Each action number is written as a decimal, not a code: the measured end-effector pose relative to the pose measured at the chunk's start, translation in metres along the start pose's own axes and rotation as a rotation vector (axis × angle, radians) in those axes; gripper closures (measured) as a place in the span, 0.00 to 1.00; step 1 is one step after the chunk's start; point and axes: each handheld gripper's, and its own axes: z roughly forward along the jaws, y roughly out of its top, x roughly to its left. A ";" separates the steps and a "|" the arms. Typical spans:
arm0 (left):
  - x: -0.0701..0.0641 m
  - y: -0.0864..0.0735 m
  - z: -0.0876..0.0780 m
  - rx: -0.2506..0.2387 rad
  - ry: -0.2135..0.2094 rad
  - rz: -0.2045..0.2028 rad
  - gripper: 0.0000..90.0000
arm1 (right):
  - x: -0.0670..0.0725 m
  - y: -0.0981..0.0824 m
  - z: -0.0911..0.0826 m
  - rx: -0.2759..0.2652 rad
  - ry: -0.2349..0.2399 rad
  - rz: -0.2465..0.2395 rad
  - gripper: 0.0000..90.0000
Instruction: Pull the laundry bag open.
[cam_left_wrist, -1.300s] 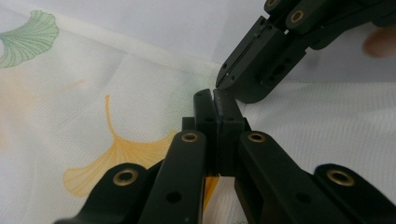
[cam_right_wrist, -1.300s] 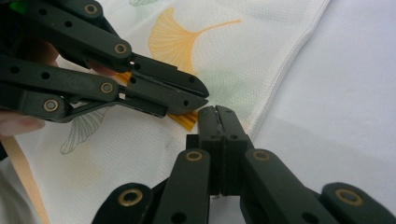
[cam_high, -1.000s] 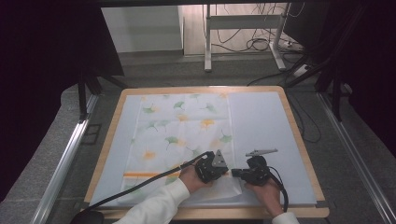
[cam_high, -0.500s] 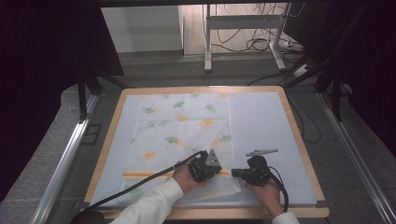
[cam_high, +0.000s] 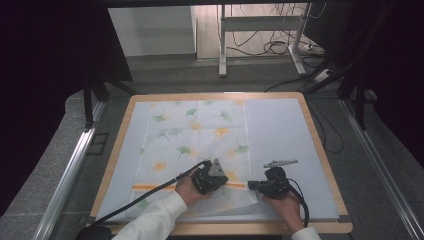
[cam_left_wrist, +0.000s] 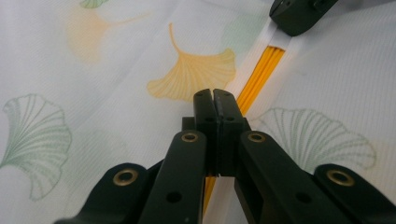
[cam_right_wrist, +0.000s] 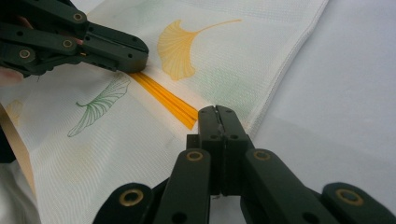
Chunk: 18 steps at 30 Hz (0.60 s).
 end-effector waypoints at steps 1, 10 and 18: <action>0.000 -0.001 -0.001 -0.004 -0.002 -0.006 1.00 | 0.000 0.000 0.000 0.000 0.000 0.000 0.99; 0.006 -0.008 -0.006 -0.001 -0.007 -0.022 1.00 | 0.000 0.000 0.000 -0.002 -0.002 -0.003 0.99; 0.010 -0.013 -0.012 0.002 -0.009 -0.036 1.00 | 0.000 -0.001 0.000 -0.005 -0.002 -0.005 0.99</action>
